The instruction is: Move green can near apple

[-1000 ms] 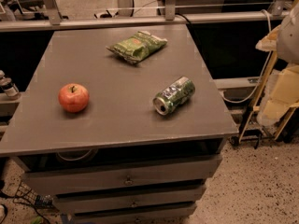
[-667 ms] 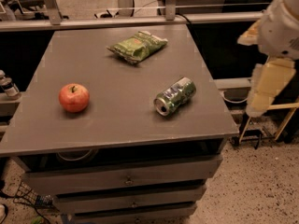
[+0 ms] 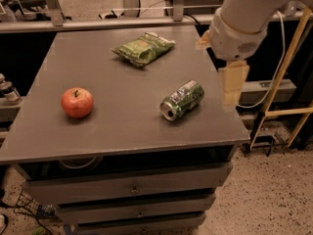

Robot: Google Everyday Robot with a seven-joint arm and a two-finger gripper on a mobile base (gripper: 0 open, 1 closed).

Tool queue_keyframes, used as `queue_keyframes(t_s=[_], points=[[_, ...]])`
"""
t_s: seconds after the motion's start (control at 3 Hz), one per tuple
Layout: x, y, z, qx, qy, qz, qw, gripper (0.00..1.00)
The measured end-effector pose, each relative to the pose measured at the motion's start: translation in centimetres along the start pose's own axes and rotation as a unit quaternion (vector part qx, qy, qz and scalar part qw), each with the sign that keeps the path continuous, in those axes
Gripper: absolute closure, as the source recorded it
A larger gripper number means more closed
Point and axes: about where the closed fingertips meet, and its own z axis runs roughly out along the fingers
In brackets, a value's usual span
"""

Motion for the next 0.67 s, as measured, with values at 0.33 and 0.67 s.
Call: queue_keyframes(t_s=[0.33, 0.67], points=[[-1.9, -1.8, 4.2, -0.006, 0.004, -0.048, 0.9988, 0.00], [-2.9, -2.9, 7.5, -0.023, 0.011, -0.077, 0.9967, 0.00]])
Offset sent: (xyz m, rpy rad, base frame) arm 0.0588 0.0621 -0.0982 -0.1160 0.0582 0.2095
